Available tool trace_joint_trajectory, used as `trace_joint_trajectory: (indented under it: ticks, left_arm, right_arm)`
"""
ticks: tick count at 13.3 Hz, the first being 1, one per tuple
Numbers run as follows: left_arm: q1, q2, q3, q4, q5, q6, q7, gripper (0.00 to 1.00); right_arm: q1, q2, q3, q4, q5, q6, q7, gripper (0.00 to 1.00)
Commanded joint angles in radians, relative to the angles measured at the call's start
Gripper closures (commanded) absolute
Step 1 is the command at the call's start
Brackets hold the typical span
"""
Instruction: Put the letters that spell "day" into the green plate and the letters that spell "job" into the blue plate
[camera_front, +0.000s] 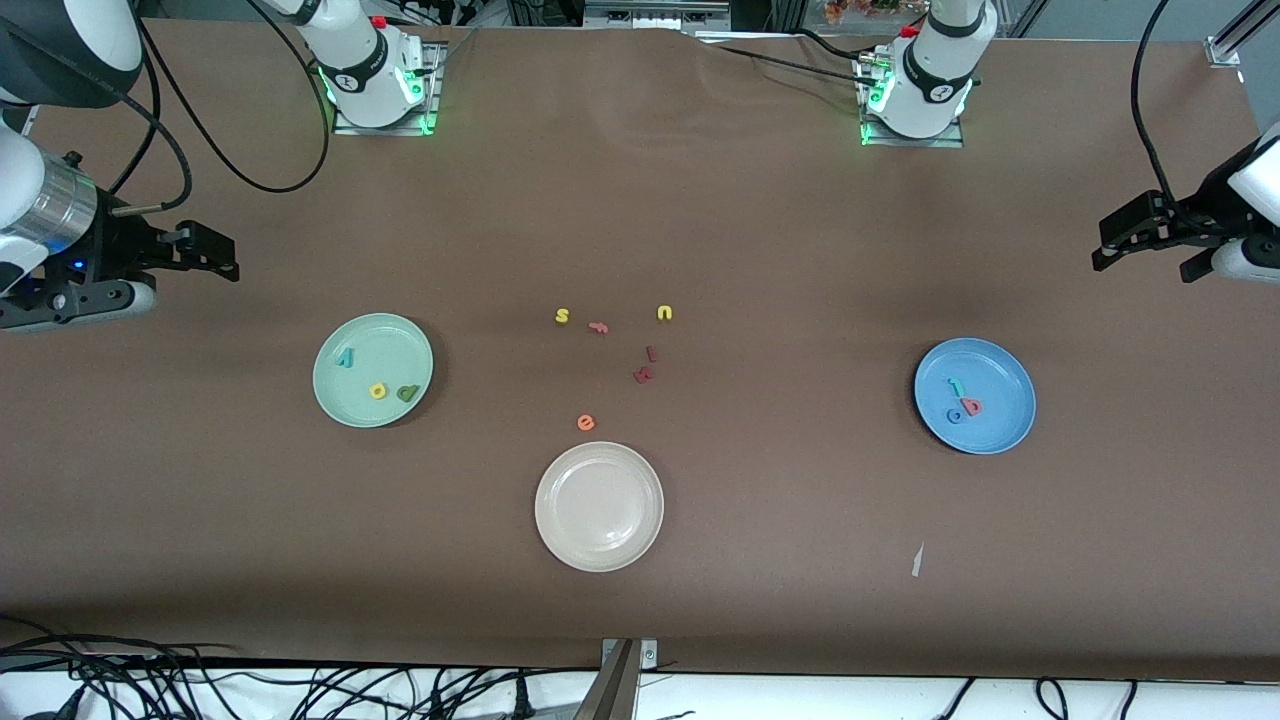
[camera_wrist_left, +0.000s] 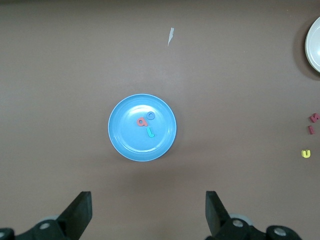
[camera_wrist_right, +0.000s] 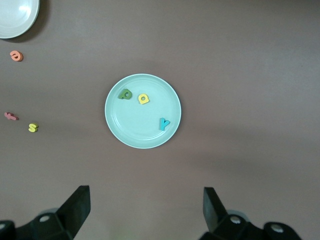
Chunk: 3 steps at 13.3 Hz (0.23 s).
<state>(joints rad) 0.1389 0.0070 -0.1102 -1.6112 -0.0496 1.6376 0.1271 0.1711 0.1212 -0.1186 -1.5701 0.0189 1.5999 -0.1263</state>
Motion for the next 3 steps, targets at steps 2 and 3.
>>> trace_joint_trajectory:
  ticks: [2,3]
  left_arm:
    - [0.016,-0.013,0.003,-0.012,0.017,-0.002,0.028,0.00]
    - [0.016,-0.012,0.004,-0.012,0.017,-0.002,0.028,0.00]
  right_arm:
    - [-0.008,0.008,0.004,0.022,0.021,-0.023,-0.018,0.00]
    - [-0.008,0.006,0.004,0.022,0.021,-0.023,-0.018,0.00]
